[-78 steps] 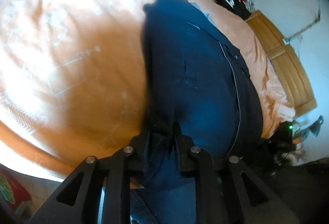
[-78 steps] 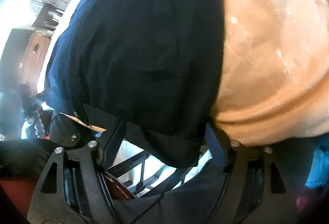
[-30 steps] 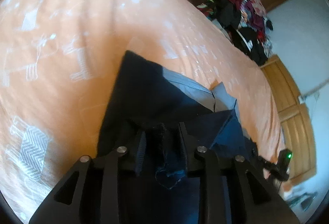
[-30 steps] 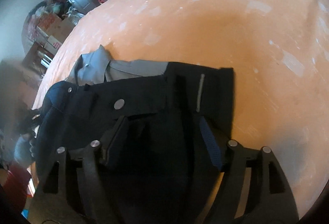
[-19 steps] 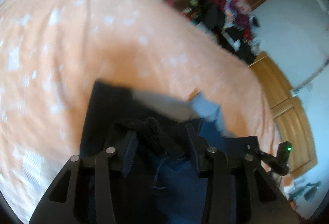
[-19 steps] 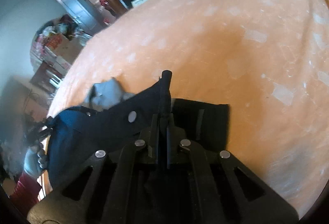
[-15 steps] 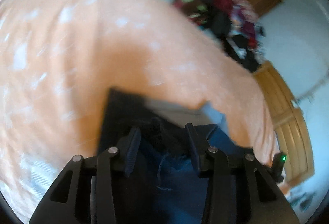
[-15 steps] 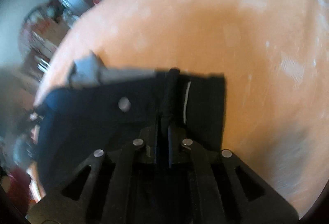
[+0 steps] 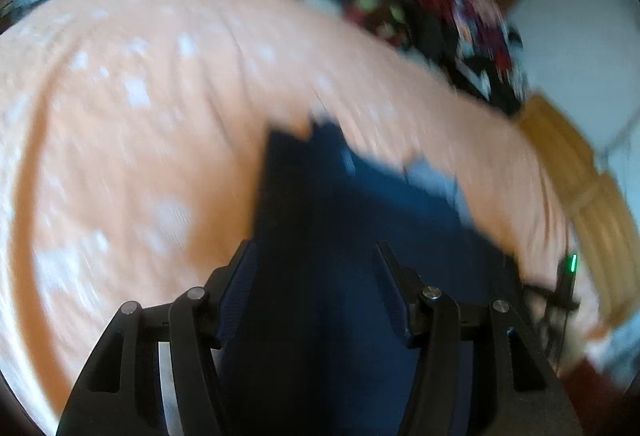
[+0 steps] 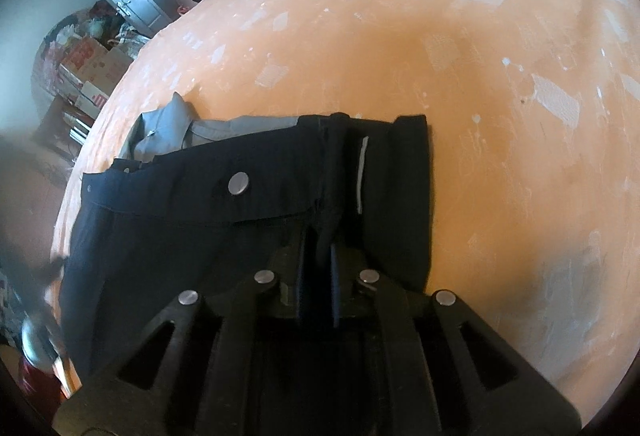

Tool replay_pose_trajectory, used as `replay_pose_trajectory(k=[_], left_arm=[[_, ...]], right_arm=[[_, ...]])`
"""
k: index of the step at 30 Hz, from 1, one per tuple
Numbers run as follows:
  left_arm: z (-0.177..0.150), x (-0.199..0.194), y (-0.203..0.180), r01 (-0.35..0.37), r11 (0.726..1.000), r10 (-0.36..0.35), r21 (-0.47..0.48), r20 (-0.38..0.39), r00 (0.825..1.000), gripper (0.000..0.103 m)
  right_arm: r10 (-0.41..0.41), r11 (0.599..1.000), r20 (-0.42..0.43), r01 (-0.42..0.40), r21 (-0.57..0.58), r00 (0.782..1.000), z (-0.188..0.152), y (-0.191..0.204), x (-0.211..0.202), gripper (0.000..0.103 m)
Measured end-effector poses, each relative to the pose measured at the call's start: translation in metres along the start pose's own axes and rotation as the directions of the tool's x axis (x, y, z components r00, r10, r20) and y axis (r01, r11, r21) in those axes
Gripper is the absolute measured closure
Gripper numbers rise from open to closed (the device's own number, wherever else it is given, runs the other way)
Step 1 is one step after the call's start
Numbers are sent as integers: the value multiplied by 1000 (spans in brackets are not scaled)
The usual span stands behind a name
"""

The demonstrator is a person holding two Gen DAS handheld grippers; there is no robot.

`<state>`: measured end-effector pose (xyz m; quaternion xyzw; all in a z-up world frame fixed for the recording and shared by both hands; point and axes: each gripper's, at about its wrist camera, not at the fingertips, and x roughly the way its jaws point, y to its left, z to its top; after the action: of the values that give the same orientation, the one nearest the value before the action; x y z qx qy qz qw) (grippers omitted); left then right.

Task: Fold small clothes

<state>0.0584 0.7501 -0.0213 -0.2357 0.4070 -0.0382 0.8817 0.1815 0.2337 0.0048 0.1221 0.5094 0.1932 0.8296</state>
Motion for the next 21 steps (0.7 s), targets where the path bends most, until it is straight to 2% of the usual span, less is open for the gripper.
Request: replay_pose_trajectory(k=[1,2,3,6,8,10,11,12,13,14,15,16,17,18,20,21], left_arm=[[-13,6,-6,-46,998,48,50,-47,998,43],[-24,9,-7,-77,994,82,74,-59,995,44],[-29,7,-7,-76,995,80,70,-51,995,44],[-39,-7,3,-9,1000,8,-10,-75,997,45],[-47,-13,5,5,1000,-4,6,-91,996,44],[-49,-26,8,-3,1000,2,-11,-62,998,47],[-49,-34,5,-30,1000,30,-3,-47,998,49],[-51,-43,-4,-80,996,82,35,-32,996,49],[-54,-51,-26,-116,986,118,118,-14,993,49],[-56,-56,-48,-87,978,88,192,1,996,49],[-60,-58,-77,2,970,-2,244,-2,1000,48],[-63,-53,-96,86,964,-83,252,-22,996,48],[-67,-45,-115,204,948,-193,246,-67,979,48],[-72,-32,-133,289,926,-270,241,-107,957,47],[-85,-3,-163,309,912,-273,269,-163,948,49],[-90,12,-168,331,911,-286,246,-203,937,51]], right_arm=[[-3,1000,-2,3,-3,1000,-1,0,-1,93],[-20,1000,-3,20,-17,1000,-2,2,-2,96],[-34,999,-6,34,-33,999,-3,5,-2,96],[-58,996,-9,58,-63,998,-7,9,-3,96],[-78,995,-6,77,-66,997,-8,9,-9,93],[-169,979,46,173,-106,985,-14,20,-28,89],[-192,969,99,205,-139,976,-20,31,-44,89],[-192,963,142,214,-163,971,-29,44,-60,89],[-168,962,180,201,-184,969,-41,60,-75,89],[-119,965,204,162,-206,972,-58,79,-86,89],[-54,967,203,102,-235,978,-77,101,-89,90],[-3,965,183,51,-258,983,-92,119,-86,91],[68,955,125,-29,-294,990,-114,146,-74,95],[102,947,88,-70,-312,991,-126,161,-65,96],[154,935,-1,-146,-323,988,-149,188,-38,97],[156,931,-32,-158,-328,987,-157,195,-27,98]])
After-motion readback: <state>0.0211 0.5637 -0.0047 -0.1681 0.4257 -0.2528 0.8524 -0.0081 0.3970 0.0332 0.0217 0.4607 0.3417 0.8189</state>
